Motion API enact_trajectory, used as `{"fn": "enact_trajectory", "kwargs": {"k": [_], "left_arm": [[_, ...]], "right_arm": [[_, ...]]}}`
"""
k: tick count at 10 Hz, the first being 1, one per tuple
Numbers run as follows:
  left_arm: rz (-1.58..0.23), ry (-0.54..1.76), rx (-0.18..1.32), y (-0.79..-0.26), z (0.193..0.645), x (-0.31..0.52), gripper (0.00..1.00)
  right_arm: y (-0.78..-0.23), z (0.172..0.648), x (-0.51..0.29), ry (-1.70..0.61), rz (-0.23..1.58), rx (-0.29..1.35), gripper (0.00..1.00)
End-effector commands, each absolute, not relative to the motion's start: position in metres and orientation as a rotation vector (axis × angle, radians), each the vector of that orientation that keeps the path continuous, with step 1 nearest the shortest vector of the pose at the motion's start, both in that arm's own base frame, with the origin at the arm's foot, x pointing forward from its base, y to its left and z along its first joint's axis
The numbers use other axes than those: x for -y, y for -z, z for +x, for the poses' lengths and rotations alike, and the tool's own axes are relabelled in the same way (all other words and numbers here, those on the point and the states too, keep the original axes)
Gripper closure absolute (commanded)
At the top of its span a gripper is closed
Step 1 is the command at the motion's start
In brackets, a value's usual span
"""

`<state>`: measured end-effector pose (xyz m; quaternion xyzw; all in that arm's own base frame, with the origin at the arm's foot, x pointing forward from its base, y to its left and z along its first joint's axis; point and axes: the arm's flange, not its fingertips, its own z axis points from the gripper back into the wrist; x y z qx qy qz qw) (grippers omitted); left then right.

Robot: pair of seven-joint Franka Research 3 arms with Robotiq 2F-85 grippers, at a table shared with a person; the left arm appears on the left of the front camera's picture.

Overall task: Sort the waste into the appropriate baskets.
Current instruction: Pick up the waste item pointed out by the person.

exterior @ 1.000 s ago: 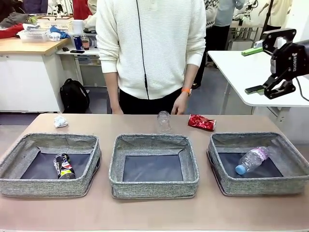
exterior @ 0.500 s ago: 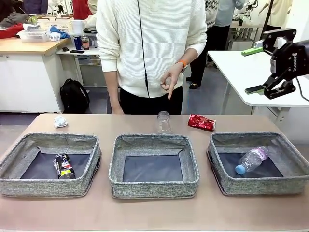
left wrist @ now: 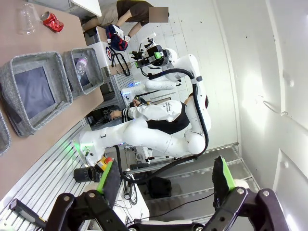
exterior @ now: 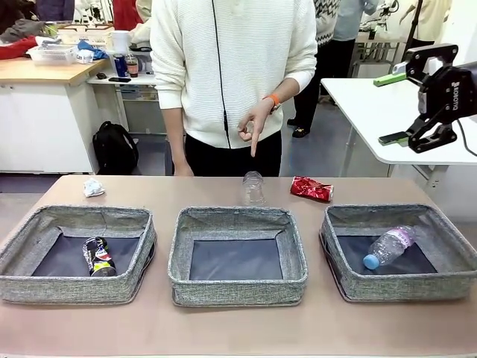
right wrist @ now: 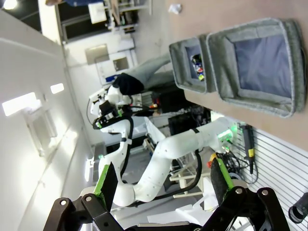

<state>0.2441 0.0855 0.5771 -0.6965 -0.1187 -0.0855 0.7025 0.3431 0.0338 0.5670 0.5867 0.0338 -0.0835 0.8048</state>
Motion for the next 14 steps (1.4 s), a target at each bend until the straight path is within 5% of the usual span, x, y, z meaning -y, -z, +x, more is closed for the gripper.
{"fn": "enact_trajectory", "kwargs": {"k": [1,3,4,7,9,11,13,14], "left_arm": [[-1.570,0.211,0.281,-0.580,0.244,-0.084,0.00],[-1.570,0.211,0.281,-0.580,0.244,-0.084,0.00],[-1.570,0.211,0.281,-0.580,0.244,-0.084,0.00],[-1.570,0.211,0.281,-0.580,0.244,-0.084,0.00],[-1.570,0.211,0.281,-0.580,0.244,-0.084,0.00],[-1.570,0.211,0.281,-0.580,0.244,-0.084,0.00],[-1.570,0.211,0.281,-0.580,0.244,-0.084,0.00],[-1.570,0.211,0.281,-0.580,0.244,-0.084,0.00]], "right_arm": [[-0.570,0.345,-0.033,0.170,1.274,-0.072,0.00],[-0.567,0.343,-0.034,0.179,1.256,-0.072,0.00],[-0.562,0.362,-0.055,0.329,0.968,-0.011,0.00],[-0.543,0.437,-0.154,0.299,0.403,0.106,0.00],[-0.506,0.478,-0.204,0.216,0.273,0.063,0.00],[-0.465,0.492,-0.255,0.190,0.169,0.232,0.00],[-0.486,0.487,-0.236,0.151,0.318,0.304,0.00],[-0.452,0.484,-0.254,0.123,0.215,0.216,0.00]]}}
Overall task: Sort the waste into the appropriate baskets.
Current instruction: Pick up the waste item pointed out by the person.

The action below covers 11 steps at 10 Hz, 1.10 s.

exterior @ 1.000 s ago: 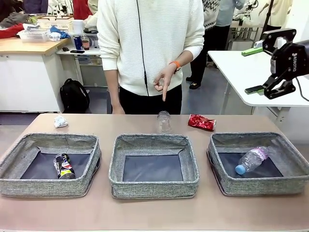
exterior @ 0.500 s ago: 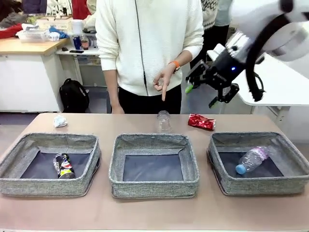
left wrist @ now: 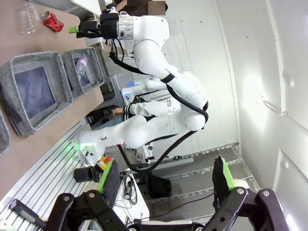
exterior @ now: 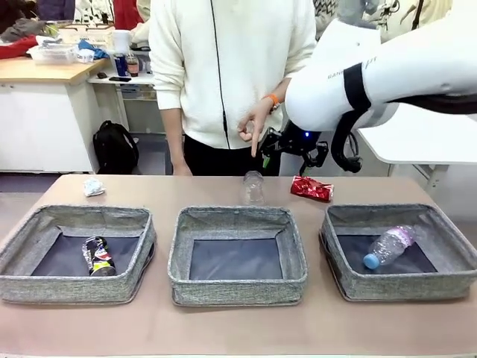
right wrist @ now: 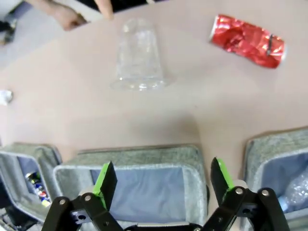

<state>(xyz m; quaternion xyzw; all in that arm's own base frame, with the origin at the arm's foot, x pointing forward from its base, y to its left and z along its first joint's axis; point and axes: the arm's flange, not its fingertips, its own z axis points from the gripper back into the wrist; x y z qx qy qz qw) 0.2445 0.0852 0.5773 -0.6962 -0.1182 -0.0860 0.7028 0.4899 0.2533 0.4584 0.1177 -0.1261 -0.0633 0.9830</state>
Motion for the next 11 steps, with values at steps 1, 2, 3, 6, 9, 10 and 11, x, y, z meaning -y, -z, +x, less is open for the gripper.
{"fn": "enact_trajectory", "kwargs": {"k": [1,2,3,6,9,10,11], "left_arm": [[-1.570,0.211,0.281,-0.580,0.244,-0.084,0.00],[-1.570,0.211,0.281,-0.580,0.244,-0.084,0.00],[-1.570,0.211,0.281,-0.580,0.244,-0.084,0.00],[-1.570,0.211,0.281,-0.580,0.244,-0.084,0.00],[-1.570,0.211,0.281,-0.580,0.244,-0.084,0.00],[-1.570,0.211,0.281,-0.580,0.244,-0.084,0.00],[-1.570,0.211,0.281,-0.580,0.244,-0.084,0.00]], "right_arm": [[-0.452,0.484,-0.254,0.123,0.215,0.216,0.00],[-0.458,0.490,-0.253,0.127,0.237,0.254,0.00],[-0.454,0.493,-0.266,0.012,0.239,0.266,0.00],[-0.446,0.541,-0.297,-0.120,0.190,0.284,0.00],[-0.418,0.595,-0.314,-0.095,0.143,0.245,0.00],[-0.409,0.609,-0.318,-0.104,0.137,0.233,0.00],[-0.396,0.621,-0.320,-0.101,0.129,0.215,0.00]]}}
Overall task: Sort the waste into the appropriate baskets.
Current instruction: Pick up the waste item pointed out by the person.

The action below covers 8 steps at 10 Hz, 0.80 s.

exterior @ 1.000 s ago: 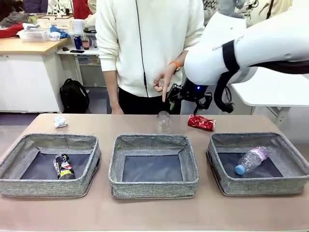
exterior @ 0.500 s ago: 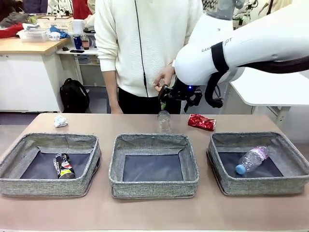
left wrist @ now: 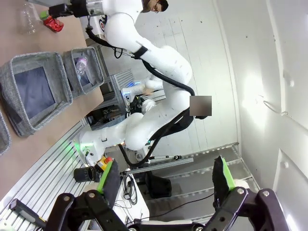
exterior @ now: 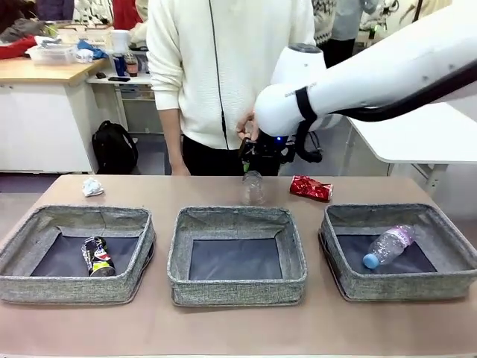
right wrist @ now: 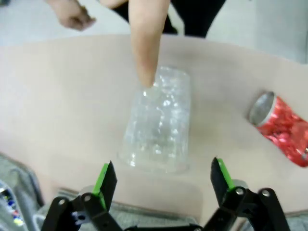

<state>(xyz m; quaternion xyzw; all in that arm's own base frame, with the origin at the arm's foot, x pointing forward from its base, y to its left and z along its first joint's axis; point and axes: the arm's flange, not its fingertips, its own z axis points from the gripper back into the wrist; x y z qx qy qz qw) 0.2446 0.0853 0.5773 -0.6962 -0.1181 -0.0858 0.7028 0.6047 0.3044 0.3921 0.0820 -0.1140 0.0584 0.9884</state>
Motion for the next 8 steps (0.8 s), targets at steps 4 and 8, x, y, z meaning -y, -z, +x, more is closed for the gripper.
{"fn": "enact_trajectory", "kwargs": {"k": [4,8], "left_arm": [[-1.570,0.211,0.281,-0.580,0.244,-0.084,0.00],[-1.570,0.211,0.281,-0.580,0.244,-0.084,0.00]], "right_arm": [[-0.354,0.643,-0.318,-0.056,0.122,0.120,0.00],[-0.330,0.638,-0.329,-0.006,0.081,0.066,0.00]]}}
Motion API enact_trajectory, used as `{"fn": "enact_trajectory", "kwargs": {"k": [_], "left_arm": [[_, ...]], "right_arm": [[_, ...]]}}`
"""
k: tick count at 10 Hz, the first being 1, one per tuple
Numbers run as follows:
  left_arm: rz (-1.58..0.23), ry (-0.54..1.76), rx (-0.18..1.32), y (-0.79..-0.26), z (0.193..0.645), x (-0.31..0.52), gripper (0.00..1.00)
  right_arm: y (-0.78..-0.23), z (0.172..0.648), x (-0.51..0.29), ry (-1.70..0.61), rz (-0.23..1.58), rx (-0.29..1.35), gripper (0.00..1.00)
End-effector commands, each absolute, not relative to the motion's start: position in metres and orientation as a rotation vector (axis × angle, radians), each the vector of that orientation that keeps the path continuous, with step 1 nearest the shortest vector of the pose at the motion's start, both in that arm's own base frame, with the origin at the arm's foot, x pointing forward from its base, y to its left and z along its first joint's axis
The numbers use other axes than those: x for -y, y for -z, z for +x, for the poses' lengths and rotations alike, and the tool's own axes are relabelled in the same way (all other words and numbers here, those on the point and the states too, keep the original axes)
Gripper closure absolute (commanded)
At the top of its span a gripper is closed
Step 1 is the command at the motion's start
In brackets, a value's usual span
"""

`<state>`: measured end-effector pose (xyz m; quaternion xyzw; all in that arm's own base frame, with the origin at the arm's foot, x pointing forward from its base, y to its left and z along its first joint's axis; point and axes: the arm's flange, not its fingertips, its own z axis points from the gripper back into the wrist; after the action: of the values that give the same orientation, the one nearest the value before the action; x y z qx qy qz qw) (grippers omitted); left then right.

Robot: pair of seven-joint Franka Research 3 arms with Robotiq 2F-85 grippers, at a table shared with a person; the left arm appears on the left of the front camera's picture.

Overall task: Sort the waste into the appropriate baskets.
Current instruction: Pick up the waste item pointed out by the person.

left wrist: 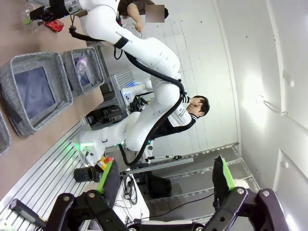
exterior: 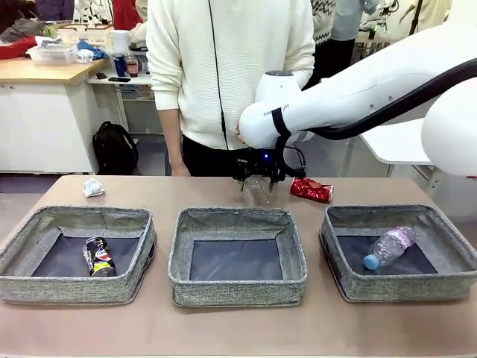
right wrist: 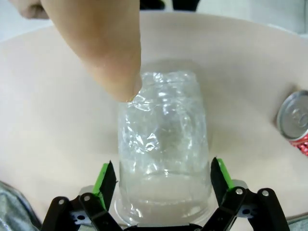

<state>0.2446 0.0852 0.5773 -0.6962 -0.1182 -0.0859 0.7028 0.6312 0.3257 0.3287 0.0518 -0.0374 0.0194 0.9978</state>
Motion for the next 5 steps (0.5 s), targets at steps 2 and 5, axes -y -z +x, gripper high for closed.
{"fn": "enact_trajectory", "kwargs": {"k": [2,5], "left_arm": [[-1.570,0.211,0.281,-0.5795,0.2435,-0.0843,0.00],[-1.570,0.211,0.281,-0.5795,0.2435,-0.0843,0.00]], "right_arm": [[-0.3259,0.6371,-0.3300,-0.011,0.080,0.044,0.00],[-0.3267,0.6358,-0.3317,-0.019,0.076,0.036,0.00]]}}
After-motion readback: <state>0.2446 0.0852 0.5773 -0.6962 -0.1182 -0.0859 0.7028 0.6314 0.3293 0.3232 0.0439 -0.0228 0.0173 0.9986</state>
